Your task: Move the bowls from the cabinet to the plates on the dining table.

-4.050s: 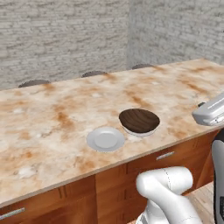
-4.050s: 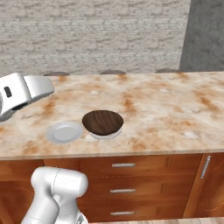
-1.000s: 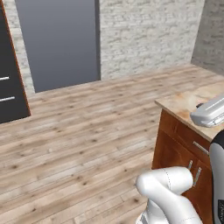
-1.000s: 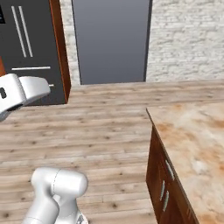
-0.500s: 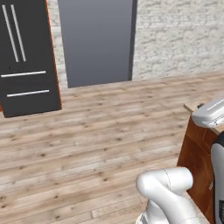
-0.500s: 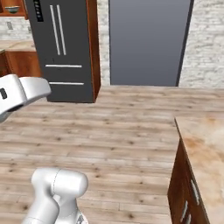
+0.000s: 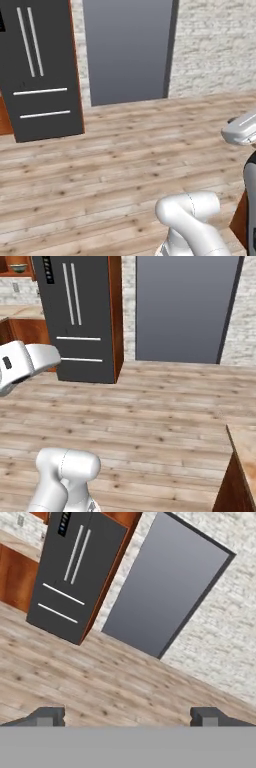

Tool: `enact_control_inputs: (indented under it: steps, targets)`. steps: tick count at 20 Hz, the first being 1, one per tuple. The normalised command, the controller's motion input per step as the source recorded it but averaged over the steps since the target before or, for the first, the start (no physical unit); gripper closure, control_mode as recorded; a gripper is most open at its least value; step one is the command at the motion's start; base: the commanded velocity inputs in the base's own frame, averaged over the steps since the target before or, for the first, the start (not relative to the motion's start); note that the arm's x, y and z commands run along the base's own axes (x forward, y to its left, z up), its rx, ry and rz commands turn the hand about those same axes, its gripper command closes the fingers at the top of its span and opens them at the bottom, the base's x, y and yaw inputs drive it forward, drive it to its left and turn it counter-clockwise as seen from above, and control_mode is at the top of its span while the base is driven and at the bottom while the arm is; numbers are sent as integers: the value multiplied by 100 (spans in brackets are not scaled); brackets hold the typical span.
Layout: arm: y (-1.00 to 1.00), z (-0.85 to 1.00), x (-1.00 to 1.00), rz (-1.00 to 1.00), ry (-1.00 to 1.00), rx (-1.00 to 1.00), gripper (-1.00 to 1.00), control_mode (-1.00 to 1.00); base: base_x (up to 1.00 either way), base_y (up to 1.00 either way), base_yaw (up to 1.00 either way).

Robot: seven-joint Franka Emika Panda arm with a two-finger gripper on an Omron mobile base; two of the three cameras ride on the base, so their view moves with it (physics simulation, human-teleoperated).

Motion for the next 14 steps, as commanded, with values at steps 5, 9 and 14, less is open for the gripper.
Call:
enact_control_inputs:
  steps: [5,9,14]
  targets:
    - [0,0,0,0,0,0,-100,100,86,63,5]
    - [0,0,0,0,0,0,-100,100,64,71,9]
    - [0,0,0,0,0,0,-100,100,47,71,14]
